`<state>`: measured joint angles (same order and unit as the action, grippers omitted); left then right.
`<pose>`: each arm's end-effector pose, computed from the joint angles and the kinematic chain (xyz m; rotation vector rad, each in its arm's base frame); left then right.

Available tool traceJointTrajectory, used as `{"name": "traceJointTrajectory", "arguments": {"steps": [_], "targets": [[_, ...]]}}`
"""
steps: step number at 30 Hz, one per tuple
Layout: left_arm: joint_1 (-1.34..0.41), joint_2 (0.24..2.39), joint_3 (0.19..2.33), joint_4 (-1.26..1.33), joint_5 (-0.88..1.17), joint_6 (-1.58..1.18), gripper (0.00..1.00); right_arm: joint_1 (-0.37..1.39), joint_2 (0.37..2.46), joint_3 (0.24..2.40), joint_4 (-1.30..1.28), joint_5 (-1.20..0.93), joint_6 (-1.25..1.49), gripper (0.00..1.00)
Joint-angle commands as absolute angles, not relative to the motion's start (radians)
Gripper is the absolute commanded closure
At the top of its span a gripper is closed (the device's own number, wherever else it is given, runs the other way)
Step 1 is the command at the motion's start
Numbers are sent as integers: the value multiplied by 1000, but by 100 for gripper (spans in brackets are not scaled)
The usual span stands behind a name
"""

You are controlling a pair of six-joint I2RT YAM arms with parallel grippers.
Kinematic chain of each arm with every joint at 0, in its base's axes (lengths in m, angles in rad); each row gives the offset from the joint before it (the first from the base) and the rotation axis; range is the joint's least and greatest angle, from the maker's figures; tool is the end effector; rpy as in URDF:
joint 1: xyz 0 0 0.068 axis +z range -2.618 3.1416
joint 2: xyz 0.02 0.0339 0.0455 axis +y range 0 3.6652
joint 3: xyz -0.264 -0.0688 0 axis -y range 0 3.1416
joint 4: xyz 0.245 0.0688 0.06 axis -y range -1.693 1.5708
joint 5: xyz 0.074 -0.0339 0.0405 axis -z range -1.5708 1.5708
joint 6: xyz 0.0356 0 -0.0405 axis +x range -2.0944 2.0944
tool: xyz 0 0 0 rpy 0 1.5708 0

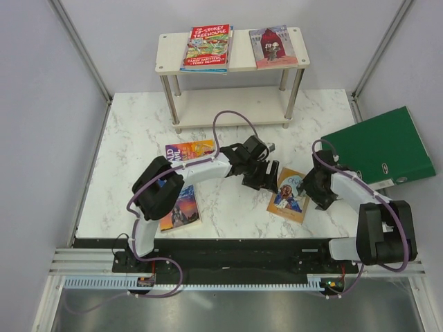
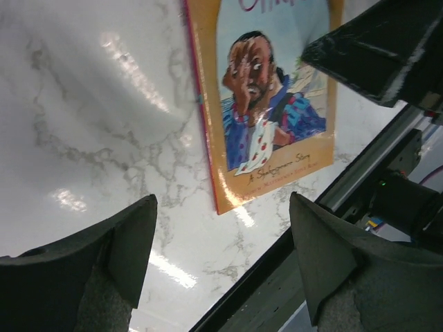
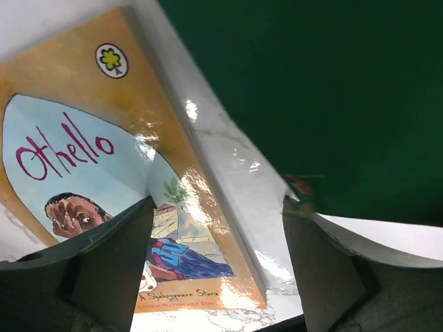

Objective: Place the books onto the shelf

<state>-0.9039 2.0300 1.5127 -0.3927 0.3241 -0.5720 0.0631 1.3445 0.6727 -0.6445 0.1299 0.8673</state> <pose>0.2668 -0.3573 0.1961 0.5966 2.6437 -0.9516 0.2172 0.0091 0.1595 1.1397 2.6193 -0.0021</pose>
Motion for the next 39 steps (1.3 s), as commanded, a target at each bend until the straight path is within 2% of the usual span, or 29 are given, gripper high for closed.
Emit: {"name": "traceJointTrajectory", "arguments": {"steps": [1, 11, 23, 39], "targets": [[-844, 1990, 1436, -376, 331, -617, 16, 113, 1411, 670, -537, 32, 842, 18], [-787, 2009, 1312, -328, 373, -643, 17, 213, 1465, 733, -411, -77, 804, 17], [-787, 2016, 1281, -291, 408, -653, 20, 290, 1511, 801, -347, -100, 781, 17], [-785, 1997, 1215, -296, 376, -704, 22, 301, 1344, 733, -114, -267, 758, 19]]}}
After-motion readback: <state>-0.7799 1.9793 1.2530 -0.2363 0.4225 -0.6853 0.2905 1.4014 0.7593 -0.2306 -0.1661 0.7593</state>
